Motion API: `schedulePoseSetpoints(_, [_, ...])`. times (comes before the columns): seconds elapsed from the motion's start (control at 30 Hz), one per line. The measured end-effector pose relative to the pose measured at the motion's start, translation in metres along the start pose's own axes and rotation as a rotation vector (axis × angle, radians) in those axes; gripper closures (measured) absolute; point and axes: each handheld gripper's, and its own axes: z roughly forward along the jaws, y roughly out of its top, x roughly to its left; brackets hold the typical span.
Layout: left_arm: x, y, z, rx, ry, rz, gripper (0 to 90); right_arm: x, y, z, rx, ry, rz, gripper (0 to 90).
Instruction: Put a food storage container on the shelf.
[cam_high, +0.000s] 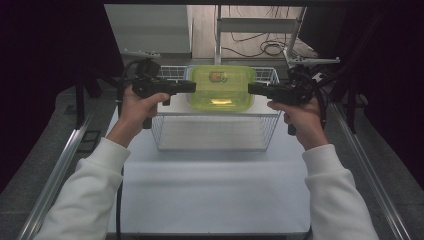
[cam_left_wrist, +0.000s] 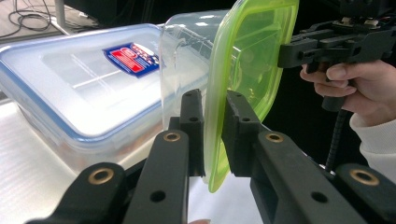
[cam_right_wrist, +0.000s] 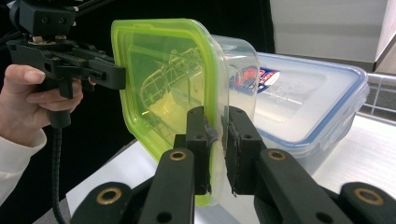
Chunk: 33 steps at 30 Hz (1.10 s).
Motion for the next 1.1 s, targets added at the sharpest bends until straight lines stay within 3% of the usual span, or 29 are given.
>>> schedulePoseSetpoints(0.43, [0.025, 0.032, 0.012, 0.005, 0.018, -0.036, 80.1, -0.017, 0.031, 0.011, -0.012, -0.022, 0.041, 80.4])
schedulePoseSetpoints(0.77, [0.047, 0.035, 0.019, 0.018, 0.026, -0.092, 80.0, -0.034, 0.039, 0.032, 0.016, -0.022, 0.103, 80.2])
schedulePoseSetpoints(0.93, [0.05, 0.035, 0.02, 0.004, 0.018, -0.11, 79.8, -0.042, 0.036, 0.038, 0.025, -0.018, 0.136, 79.7])
schedulePoseSetpoints(1.1, [0.054, 0.037, 0.026, 0.0, 0.042, -0.148, 77.0, -0.046, 0.038, 0.043, 0.009, -0.026, 0.16, 78.4])
